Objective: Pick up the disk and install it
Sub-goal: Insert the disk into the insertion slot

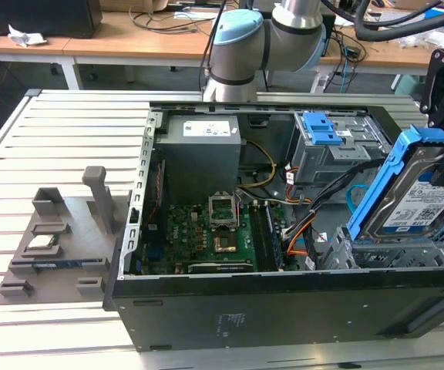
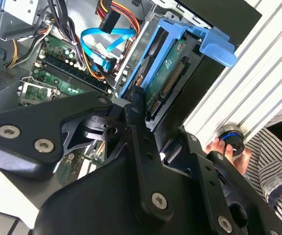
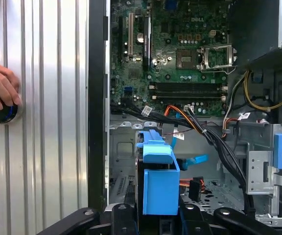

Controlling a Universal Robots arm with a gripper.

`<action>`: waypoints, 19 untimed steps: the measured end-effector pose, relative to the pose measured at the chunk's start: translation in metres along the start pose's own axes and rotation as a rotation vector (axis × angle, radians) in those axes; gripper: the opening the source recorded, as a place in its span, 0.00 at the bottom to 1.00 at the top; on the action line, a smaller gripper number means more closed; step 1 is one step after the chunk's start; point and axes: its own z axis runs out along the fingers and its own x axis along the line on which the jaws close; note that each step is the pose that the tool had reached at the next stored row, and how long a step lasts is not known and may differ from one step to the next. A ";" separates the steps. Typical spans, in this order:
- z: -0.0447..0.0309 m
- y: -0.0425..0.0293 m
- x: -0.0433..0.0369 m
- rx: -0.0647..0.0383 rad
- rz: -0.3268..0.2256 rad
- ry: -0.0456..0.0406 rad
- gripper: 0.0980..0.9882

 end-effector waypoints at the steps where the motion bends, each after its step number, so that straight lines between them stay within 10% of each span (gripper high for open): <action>1: 0.0019 0.0000 -0.0002 0.000 0.000 0.0001 0.30; 19: 0.0276 0.0000 -0.0009 0.000 0.000 0.0001 0.30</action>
